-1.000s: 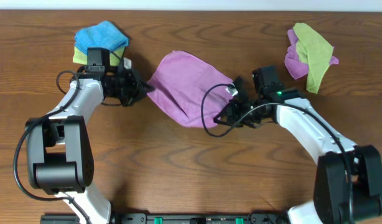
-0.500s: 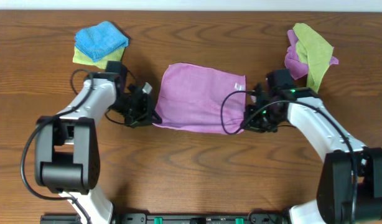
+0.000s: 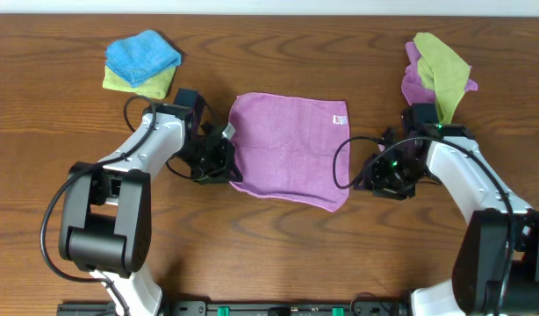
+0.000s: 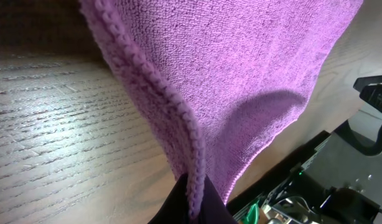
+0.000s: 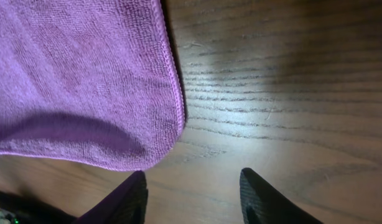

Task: Fold the cloth

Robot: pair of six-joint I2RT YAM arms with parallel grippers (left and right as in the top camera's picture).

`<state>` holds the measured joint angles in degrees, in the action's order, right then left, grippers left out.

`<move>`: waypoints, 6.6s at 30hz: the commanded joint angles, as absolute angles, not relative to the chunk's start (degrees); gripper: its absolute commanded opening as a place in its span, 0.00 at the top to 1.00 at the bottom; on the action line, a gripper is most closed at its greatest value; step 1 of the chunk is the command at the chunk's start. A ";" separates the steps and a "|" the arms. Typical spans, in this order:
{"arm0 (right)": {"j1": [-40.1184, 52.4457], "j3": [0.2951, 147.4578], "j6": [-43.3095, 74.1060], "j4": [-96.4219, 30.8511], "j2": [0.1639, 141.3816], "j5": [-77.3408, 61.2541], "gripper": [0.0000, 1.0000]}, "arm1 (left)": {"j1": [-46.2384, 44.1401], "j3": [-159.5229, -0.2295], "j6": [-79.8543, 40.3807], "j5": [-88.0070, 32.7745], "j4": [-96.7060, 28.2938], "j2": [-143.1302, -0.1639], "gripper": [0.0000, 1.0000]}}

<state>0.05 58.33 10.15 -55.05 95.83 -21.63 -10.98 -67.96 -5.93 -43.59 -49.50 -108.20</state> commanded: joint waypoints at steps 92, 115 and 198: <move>7.16 40.51 22.20 7.25 93.69 -8.36 0.99 | -13.85 -68.53 -34.61 -20.58 -8.14 -111.28 0.94; 7.16 42.61 20.51 15.46 101.73 -6.20 0.80 | -13.91 -68.53 -34.26 -15.53 -4.71 -114.10 0.94; 10.39 32.21 54.96 40.32 112.62 -8.43 0.93 | -21.08 -69.08 -30.89 -14.66 -11.97 -118.41 0.94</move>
<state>10.72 34.04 55.18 41.06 109.91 -11.90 -21.12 -69.76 -30.26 -15.49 -10.31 -116.16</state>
